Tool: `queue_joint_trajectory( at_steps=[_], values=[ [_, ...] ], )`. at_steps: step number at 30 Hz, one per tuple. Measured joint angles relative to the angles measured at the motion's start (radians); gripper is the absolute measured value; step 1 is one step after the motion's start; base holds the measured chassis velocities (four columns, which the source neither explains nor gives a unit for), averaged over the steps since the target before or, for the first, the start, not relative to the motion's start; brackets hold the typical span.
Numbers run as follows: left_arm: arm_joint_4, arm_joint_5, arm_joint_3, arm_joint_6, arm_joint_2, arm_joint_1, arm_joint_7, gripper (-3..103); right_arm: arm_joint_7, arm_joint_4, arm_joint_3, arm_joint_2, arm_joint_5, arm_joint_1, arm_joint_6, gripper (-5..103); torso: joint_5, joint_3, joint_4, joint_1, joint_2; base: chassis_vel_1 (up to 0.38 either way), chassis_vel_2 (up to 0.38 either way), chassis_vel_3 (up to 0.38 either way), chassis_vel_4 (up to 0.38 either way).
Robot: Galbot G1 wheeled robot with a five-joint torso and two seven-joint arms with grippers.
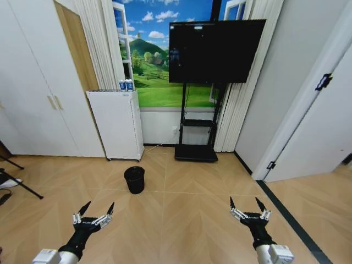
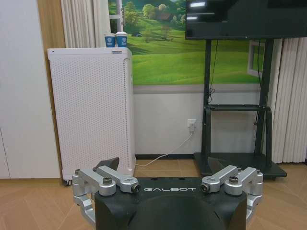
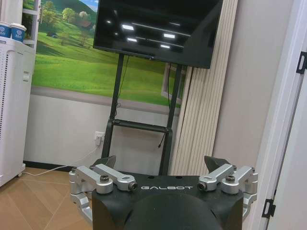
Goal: Pick up the trash bin and place the garbage on the floor into it.
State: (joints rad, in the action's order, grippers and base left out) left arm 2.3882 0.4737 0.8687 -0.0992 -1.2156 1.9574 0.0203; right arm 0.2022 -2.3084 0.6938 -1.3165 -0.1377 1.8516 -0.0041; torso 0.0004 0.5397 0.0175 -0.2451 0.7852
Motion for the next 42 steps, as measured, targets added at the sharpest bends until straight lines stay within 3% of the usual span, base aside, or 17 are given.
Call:
queue_joint_trajectory(
  at_steps=[42],
  values=[
    [0.000,0.000,0.000,0.000,0.000,0.000,0.001,100,0.000,0.000,0.000,0.000,0.000,0.000,0.000,100,-0.0007,0.000,-0.0001,0.000,0.000,0.064,0.058,-0.061,-0.053]
  ],
)
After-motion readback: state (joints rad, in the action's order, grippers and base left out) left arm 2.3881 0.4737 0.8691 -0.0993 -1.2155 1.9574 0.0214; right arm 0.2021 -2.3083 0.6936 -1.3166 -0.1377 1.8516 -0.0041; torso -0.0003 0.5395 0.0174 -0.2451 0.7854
